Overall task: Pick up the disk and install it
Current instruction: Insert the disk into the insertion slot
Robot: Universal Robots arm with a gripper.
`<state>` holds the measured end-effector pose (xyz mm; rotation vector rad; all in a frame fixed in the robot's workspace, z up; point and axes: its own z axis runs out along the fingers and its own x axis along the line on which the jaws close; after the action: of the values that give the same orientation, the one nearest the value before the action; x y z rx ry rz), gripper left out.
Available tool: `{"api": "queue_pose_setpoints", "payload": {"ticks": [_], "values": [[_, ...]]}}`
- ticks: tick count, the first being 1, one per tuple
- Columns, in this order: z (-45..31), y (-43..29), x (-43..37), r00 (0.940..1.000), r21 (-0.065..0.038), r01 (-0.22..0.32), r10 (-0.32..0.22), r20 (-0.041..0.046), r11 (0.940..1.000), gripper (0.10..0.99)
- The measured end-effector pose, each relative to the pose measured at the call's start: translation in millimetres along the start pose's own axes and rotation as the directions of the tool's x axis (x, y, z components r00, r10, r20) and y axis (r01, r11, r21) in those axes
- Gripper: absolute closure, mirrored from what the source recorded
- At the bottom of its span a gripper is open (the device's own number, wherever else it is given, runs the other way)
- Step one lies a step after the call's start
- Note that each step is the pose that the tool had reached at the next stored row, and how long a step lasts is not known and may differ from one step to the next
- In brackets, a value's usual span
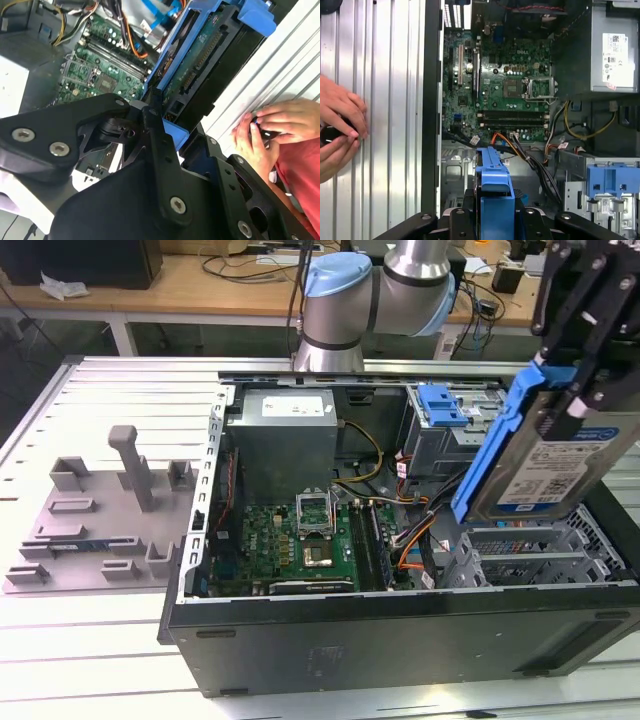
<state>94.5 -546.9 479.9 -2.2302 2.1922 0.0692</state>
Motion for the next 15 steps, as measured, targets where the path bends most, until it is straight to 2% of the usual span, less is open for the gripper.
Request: {"api": "queue_pose_setpoints", "payload": {"ticks": [4,8,15], "values": [[0.6,-9.8,0.2,1.0000,0.000,0.000,0.000,0.0000,1.0000,0.722],[1.7,-22.6,0.5,1.0000,0.000,0.000,0.000,0.0001,1.0000,0.722],[2.0,-22.9,0.6,1.0000,0.000,0.000,0.000,-0.0003,1.0000,0.722]]}}
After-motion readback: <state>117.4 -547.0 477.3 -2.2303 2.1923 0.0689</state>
